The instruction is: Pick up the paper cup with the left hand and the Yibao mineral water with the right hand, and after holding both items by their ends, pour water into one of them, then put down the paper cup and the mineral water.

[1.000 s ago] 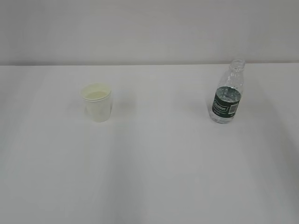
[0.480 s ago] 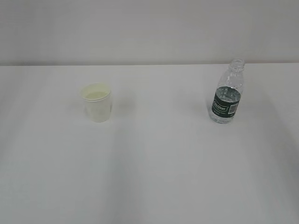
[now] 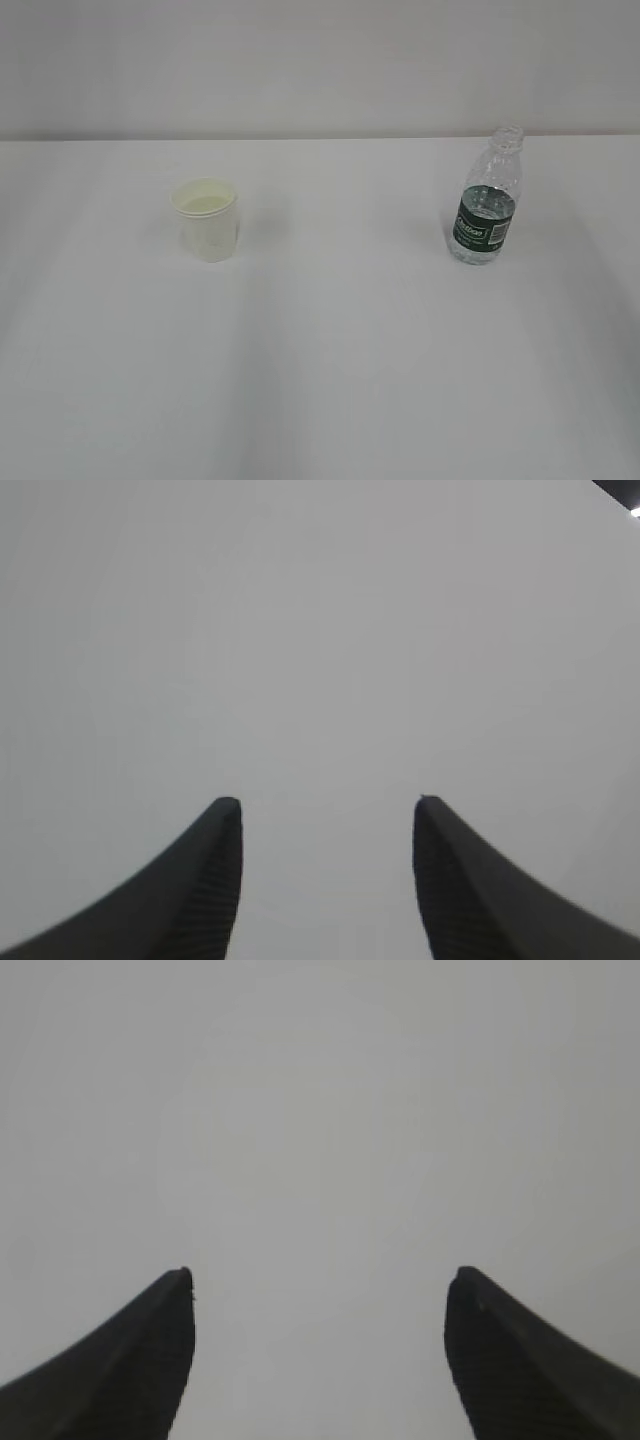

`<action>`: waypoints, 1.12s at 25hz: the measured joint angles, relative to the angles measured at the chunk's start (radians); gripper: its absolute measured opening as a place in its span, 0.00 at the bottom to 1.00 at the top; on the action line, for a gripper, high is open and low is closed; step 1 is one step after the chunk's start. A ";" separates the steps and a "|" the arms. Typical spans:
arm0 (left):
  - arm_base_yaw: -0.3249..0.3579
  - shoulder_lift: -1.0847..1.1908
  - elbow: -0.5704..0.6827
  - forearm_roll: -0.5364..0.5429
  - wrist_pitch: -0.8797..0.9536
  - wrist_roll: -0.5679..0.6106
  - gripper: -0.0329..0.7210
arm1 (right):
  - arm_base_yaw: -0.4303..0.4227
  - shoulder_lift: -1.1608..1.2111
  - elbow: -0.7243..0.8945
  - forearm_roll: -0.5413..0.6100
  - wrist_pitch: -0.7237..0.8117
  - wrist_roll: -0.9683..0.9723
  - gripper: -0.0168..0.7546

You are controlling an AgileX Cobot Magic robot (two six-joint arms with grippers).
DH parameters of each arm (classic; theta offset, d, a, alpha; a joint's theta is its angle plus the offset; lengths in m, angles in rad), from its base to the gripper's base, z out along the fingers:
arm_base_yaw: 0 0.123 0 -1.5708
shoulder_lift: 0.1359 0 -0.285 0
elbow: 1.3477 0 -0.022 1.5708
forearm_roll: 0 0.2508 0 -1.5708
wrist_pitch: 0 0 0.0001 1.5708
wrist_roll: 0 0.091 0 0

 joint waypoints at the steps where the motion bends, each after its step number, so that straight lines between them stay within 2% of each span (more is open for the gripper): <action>1: 0.000 0.000 0.000 0.000 0.000 0.000 0.57 | 0.000 0.000 0.000 0.000 0.000 0.000 0.79; 17: 0.000 0.000 0.000 0.000 0.000 0.006 0.57 | 0.000 0.000 0.000 0.000 0.004 0.000 0.79; 28: 0.000 0.000 0.000 0.000 0.010 0.075 0.57 | 0.000 0.000 0.000 0.000 0.006 0.000 0.79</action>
